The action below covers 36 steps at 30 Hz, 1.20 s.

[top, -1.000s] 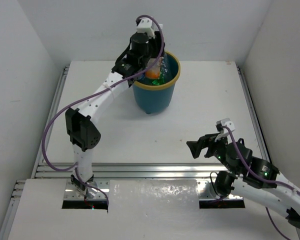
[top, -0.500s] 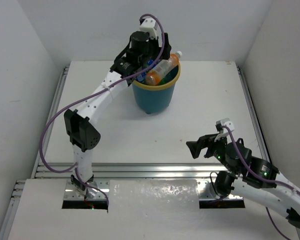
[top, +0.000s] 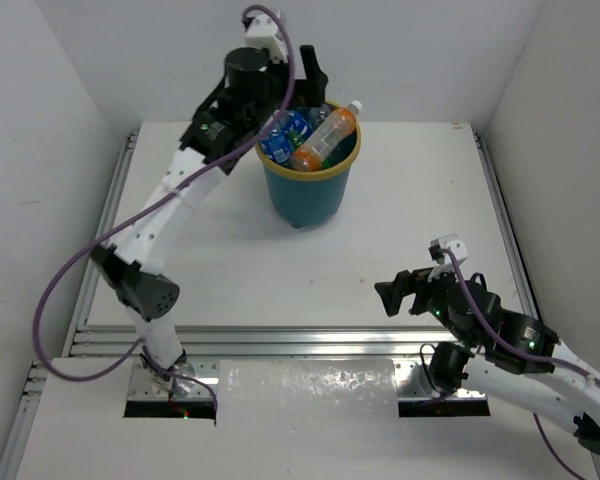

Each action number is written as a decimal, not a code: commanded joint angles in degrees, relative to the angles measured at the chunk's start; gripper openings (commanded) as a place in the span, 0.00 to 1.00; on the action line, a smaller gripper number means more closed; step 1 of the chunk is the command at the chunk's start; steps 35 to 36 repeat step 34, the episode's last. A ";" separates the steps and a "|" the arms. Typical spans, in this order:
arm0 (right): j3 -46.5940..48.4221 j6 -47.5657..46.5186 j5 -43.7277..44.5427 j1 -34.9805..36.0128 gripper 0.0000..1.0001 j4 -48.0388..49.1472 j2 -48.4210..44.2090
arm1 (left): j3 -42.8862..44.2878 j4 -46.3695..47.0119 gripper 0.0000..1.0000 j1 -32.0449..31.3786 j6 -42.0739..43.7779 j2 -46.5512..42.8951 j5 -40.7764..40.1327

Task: Put the plastic bottles in the bin

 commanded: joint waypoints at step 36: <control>23.54 -4.76 24.52 -0.11 0.99 -26.20 9.74 | -77.03 -10.51 1.00 16.45 -7.95 -71.48 -23.97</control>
